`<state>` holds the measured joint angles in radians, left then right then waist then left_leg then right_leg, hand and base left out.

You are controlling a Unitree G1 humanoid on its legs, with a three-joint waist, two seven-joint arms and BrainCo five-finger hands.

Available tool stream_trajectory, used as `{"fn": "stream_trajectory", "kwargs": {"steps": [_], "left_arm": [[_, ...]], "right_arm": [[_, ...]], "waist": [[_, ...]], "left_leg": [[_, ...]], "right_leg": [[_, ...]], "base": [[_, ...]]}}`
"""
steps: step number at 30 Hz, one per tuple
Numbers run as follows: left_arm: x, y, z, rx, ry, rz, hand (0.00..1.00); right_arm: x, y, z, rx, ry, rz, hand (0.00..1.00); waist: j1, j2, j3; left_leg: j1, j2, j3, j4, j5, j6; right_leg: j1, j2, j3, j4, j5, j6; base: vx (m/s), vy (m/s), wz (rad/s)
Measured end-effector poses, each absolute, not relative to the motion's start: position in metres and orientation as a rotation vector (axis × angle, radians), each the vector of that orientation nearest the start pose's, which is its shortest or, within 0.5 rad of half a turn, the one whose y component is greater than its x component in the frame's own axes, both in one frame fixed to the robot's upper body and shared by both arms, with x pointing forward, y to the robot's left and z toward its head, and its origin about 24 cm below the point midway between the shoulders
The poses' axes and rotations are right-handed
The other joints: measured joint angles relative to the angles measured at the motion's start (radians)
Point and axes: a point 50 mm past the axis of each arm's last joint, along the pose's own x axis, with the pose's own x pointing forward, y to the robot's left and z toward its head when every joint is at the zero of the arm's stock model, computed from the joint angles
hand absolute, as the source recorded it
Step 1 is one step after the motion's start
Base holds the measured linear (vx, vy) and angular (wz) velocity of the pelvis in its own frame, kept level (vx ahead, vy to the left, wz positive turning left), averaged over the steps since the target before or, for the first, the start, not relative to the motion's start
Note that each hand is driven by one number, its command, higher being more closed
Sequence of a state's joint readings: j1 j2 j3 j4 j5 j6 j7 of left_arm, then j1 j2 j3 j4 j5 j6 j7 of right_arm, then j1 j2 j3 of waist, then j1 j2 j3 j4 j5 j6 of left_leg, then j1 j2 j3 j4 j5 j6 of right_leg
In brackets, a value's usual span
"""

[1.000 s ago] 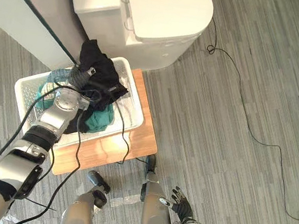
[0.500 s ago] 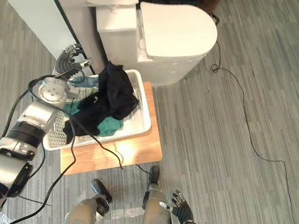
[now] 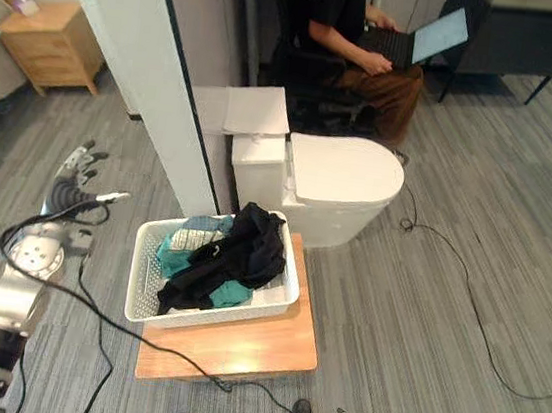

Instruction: Tidy the bed and pick cloth on bed and put in laundry

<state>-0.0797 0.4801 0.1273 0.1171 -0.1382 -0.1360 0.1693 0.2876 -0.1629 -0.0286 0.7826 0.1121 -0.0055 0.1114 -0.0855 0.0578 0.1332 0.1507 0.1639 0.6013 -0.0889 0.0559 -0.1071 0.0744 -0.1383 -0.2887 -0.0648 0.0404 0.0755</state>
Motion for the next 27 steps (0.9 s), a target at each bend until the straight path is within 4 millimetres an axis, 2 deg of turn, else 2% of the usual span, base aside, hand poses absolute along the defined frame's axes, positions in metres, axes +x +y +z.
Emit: {"fn": "stream_trajectory", "kwargs": {"steps": [3,4,6,7,9,10,12,13,14,15,17,18,21,27], "left_arm": [[0.241,0.279,0.081,0.257,-0.175,0.383,0.00],[0.236,0.280,0.077,0.240,-0.170,0.401,0.00],[0.215,0.285,0.055,0.147,-0.093,0.473,0.00],[0.214,0.285,0.054,0.142,-0.088,0.476,0.00],[0.189,0.285,0.021,0.020,0.043,0.549,0.00],[0.184,0.284,0.012,-0.007,0.080,0.566,0.00],[0.157,0.283,-0.027,-0.102,0.246,0.645,0.00],[0.151,0.281,-0.036,-0.116,0.289,0.661,0.00],[0.138,0.276,-0.052,-0.139,0.363,0.686,0.00],[0.132,0.273,-0.060,-0.159,0.399,0.699,0.00],[0.109,0.262,-0.086,-0.245,0.524,0.754,0.00],[0.104,0.260,-0.092,-0.261,0.557,0.766,0.00],[0.063,0.245,-0.127,-0.329,0.779,0.817,0.00],[0.001,0.223,-0.159,-0.435,1.086,0.832,0.00]], "right_arm": [[0.058,-0.214,-0.149,0.037,1.071,-0.110,0.00],[0.057,-0.214,-0.149,0.037,1.073,-0.111,0.00],[0.056,-0.213,-0.150,0.029,1.086,-0.104,0.00],[0.055,-0.213,-0.150,0.029,1.087,-0.104,0.00],[0.051,-0.209,-0.152,0.033,1.106,-0.095,0.00],[0.051,-0.209,-0.152,0.032,1.110,-0.094,0.00],[0.049,-0.208,-0.153,0.031,1.121,-0.091,0.00],[0.049,-0.208,-0.154,0.031,1.124,-0.090,0.00],[0.048,-0.207,-0.154,0.028,1.131,-0.085,0.00],[0.048,-0.207,-0.154,0.024,1.134,-0.081,0.00],[0.047,-0.205,-0.155,0.017,1.141,-0.061,0.00],[0.046,-0.205,-0.155,0.018,1.144,-0.060,0.00],[0.046,-0.203,-0.156,0.021,1.151,-0.055,0.00],[0.044,-0.205,-0.161,0.037,1.173,-0.042,0.00]], "waist": [[0.025,-0.008,-0.026],[0.026,-0.010,-0.028],[0.028,-0.018,-0.040],[0.029,-0.018,-0.040],[0.049,-0.027,-0.051],[0.051,-0.028,-0.053],[0.051,-0.032,-0.065],[0.052,-0.033,-0.065],[0.053,-0.034,-0.065],[0.055,-0.034,-0.065],[0.076,-0.036,-0.074],[0.077,-0.038,-0.075],[0.080,-0.045,-0.081],[0.082,-0.045,-0.083]], "left_leg": [[0.008,-0.005,-0.009,-0.008,0.001,-0.001],[0.009,-0.006,-0.012,-0.008,0.001,-0.001],[0.010,-0.008,-0.029,-0.009,0.001,0.000],[0.011,-0.008,-0.030,-0.009,0.001,0.000],[0.013,-0.008,-0.036,-0.011,0.001,-0.001],[0.012,-0.008,-0.038,-0.012,0.001,-0.001],[0.014,-0.008,-0.052,-0.013,0.001,-0.001],[0.017,-0.008,-0.056,-0.013,0.000,-0.001],[0.023,-0.008,-0.061,-0.013,0.000,-0.002],[0.026,-0.008,-0.063,-0.013,-0.001,-0.002],[0.030,-0.007,-0.063,-0.014,-0.003,-0.004],[0.031,-0.007,-0.063,-0.014,-0.003,-0.004],[0.041,-0.007,-0.067,-0.014,-0.007,-0.006],[0.048,-0.007,-0.088,-0.014,-0.010,-0.008]], "right_leg": [[0.015,-0.001,-0.011,-0.021,0.001,0.003],[0.021,-0.002,-0.014,-0.025,0.002,0.004],[0.035,-0.003,-0.030,-0.029,0.001,0.005],[0.036,-0.003,-0.030,-0.029,0.001,0.006],[0.042,-0.004,-0.037,-0.029,-0.001,0.008],[0.043,-0.004,-0.040,-0.029,-0.002,0.008],[0.054,-0.004,-0.053,-0.030,-0.004,0.010],[0.059,-0.004,-0.055,-0.030,-0.006,0.012],[0.069,-0.004,-0.057,-0.030,-0.009,0.013],[0.073,-0.004,-0.058,-0.030,-0.011,0.014],[0.077,-0.003,-0.061,-0.030,-0.013,0.014],[0.077,-0.003,-0.063,-0.030,-0.014,0.014],[0.093,-0.005,-0.075,-0.030,-0.022,0.015],[0.113,-0.005,-0.096,-0.034,-0.031,0.020]], "base": [[-0.05,-0.018,0.11],[0.00,-0.016,0.15],[0.00,-0.014,0.20],[0.00,-0.012,0.15],[0.00,-0.014,0.08],[0.01,-0.014,0.09],[0.02,-0.016,0.16],[0.02,-0.014,0.19],[0.01,-0.007,0.13],[0.01,-0.010,0.08],[0.00,0.000,0.00],[0.00,0.000,0.00],[0.00,-0.008,0.06],[0.00,-0.007,0.09]]}}
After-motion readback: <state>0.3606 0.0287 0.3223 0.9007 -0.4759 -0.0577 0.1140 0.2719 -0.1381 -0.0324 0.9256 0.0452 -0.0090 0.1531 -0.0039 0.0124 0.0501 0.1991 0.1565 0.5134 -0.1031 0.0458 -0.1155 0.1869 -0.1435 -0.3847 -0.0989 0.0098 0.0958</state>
